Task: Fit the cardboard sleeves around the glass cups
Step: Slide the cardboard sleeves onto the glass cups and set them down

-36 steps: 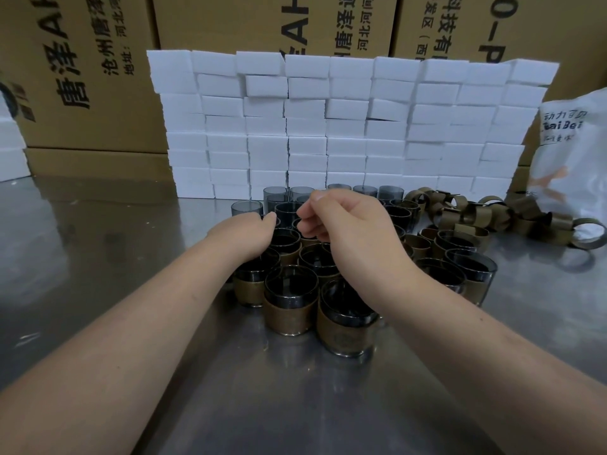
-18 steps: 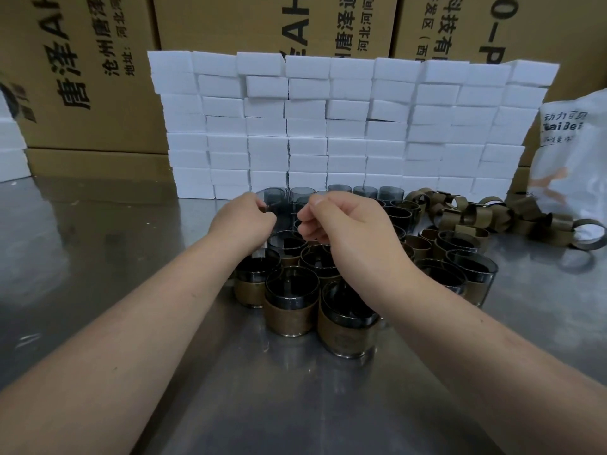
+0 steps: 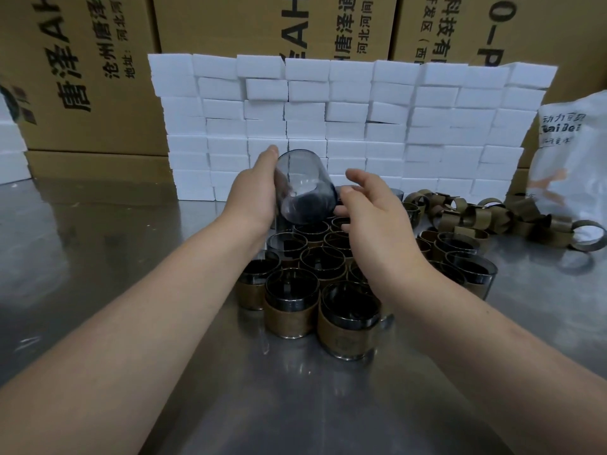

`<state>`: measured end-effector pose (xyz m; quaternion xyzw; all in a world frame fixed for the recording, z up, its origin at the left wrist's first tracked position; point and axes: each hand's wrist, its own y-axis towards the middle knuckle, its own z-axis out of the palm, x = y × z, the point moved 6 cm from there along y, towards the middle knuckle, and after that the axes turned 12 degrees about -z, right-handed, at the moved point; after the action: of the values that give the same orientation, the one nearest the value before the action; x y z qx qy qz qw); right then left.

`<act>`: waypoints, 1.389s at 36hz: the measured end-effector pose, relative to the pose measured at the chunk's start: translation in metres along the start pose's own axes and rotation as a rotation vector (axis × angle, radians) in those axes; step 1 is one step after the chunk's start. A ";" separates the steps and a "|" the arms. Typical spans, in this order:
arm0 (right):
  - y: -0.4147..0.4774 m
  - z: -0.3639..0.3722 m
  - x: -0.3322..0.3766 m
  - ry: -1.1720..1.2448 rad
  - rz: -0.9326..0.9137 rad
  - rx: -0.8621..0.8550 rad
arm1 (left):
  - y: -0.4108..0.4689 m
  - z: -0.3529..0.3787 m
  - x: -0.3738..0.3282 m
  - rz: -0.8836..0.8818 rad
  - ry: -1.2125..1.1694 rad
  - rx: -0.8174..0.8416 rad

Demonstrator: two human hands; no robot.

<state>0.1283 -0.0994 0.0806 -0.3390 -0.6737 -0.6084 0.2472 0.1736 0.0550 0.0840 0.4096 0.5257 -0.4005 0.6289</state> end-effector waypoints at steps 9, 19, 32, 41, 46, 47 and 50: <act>-0.003 0.005 0.004 0.002 0.006 0.016 | -0.008 0.015 0.013 -0.144 0.103 0.154; 0.007 -0.008 -0.014 0.130 0.103 -0.159 | -0.028 0.032 0.022 0.184 0.237 0.253; 0.007 -0.004 -0.035 0.016 0.222 -0.054 | -0.029 0.025 0.043 0.237 0.580 0.290; 0.013 -0.024 -0.009 -0.479 -0.104 0.021 | -0.030 0.029 0.047 0.229 0.718 0.269; 0.047 -0.074 -0.021 -0.516 -0.035 -0.113 | -0.033 0.030 0.045 0.219 0.718 0.290; 0.055 -0.084 -0.027 -0.550 -0.013 -0.101 | -0.032 0.030 0.045 0.215 0.712 0.292; 0.078 -0.115 -0.055 -0.680 0.097 -0.019 | -0.032 0.030 0.046 0.215 0.702 0.296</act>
<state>0.2134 -0.2188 0.1061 -0.5562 -0.6951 -0.4542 0.0339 0.1599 0.0122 0.0394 0.6607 0.5993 -0.2394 0.3834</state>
